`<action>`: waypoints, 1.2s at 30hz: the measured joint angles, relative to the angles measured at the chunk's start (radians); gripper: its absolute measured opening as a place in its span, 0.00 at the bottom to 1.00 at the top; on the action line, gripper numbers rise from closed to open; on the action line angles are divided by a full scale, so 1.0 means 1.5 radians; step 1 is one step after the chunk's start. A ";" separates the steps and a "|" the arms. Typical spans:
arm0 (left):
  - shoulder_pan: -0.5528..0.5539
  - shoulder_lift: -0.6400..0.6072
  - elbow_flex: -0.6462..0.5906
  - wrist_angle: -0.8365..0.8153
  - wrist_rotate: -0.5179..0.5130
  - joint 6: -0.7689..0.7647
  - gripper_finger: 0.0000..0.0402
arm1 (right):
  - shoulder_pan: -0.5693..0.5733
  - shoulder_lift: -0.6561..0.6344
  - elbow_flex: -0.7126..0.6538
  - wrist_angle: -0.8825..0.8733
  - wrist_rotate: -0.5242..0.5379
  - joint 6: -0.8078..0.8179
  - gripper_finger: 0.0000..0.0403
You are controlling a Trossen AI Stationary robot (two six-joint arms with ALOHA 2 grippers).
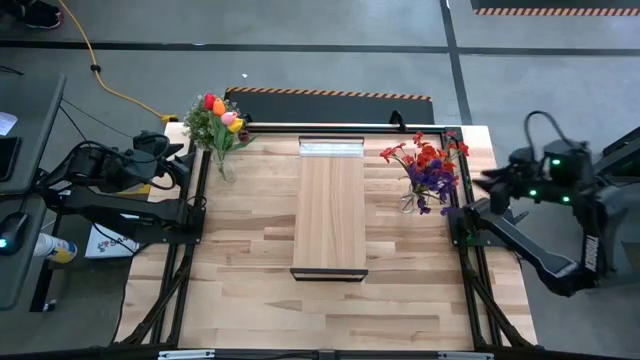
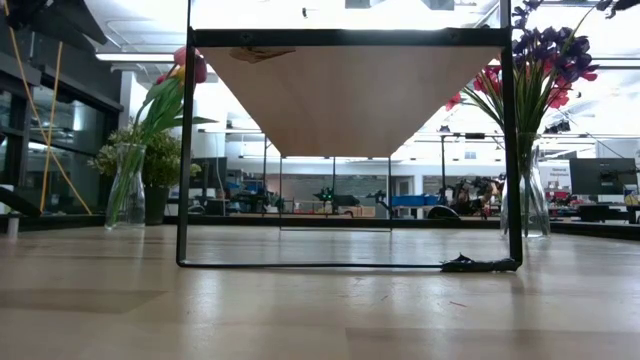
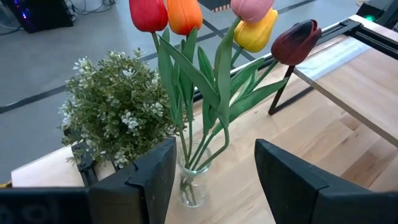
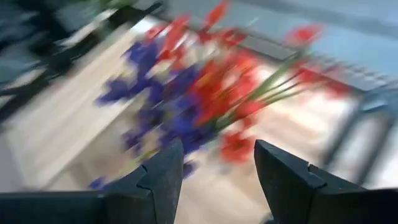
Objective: Pick and place flowers into a vace then onto a shelf
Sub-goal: Put the right transparent flower vase on the shelf
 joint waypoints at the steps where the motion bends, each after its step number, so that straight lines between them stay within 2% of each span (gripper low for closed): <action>1: 0.000 0.000 0.000 0.000 0.000 0.000 0.62 | 0.000 0.007 0.019 0.002 0.034 -0.008 0.46; 4: 0.000 0.000 0.000 0.000 0.000 0.000 0.62 | 0.000 0.042 0.071 0.002 0.127 -0.041 0.45; 13: 0.000 0.000 0.000 0.000 0.000 0.000 0.62 | 0.000 0.182 0.199 0.034 0.342 -0.150 0.42; 18: 0.000 0.000 0.000 0.000 0.000 0.000 0.62 | 0.000 0.244 0.262 0.073 0.423 -0.190 0.40; 25: 0.000 0.000 0.000 0.003 0.000 0.000 0.62 | 0.000 0.305 0.319 0.106 0.418 -0.194 0.37; 32: 0.000 0.000 0.000 0.003 0.003 0.000 0.62 | 0.000 0.335 0.324 0.156 0.353 -0.159 0.37; 36: 0.000 0.000 0.000 0.003 0.003 0.000 0.62 | 0.000 0.353 0.324 0.198 0.292 -0.129 0.40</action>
